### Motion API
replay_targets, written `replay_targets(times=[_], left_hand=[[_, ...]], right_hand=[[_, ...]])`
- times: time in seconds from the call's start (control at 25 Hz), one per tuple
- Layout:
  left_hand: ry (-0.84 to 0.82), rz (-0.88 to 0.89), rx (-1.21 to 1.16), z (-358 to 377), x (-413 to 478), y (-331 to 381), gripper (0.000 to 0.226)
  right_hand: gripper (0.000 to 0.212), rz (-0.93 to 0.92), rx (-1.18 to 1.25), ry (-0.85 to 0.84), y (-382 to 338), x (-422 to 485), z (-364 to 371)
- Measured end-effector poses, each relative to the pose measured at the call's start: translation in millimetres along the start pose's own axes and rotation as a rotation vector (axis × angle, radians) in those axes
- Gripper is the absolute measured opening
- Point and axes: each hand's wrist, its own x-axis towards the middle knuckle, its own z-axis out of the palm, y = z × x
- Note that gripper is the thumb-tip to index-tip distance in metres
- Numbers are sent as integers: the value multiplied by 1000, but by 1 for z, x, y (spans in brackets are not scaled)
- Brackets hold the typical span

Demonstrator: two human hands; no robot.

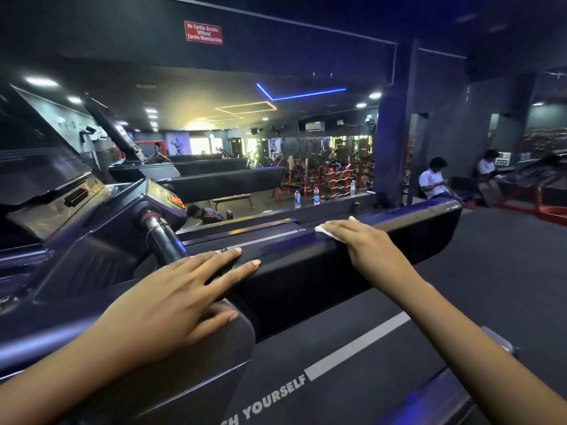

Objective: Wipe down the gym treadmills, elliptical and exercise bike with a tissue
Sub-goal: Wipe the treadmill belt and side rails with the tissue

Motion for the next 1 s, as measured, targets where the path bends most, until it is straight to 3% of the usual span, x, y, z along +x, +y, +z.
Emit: replay_targets(times=[0.16,0.24,0.4,0.8,0.88,1.0], left_hand=[[-3,-6,1,0,-1,1,61],[-9,-11,7,0,0,1,61],[9,-4,10,-1,0,1,61],[30,20,-16,3,0,-1,62],[20,22,-19,3,0,-1,62],[17,21,-21,3,0,-1,62]], right_hand=[[58,147,22,144,-2,-3,-10],[57,50,77,336,-41,-17,4],[45,-127,83,538,-109,-56,47],[48,424,66,714,-23,-40,39],[46,336,94,766,-57,-47,47],[40,55,149,731,-128,-66,75]])
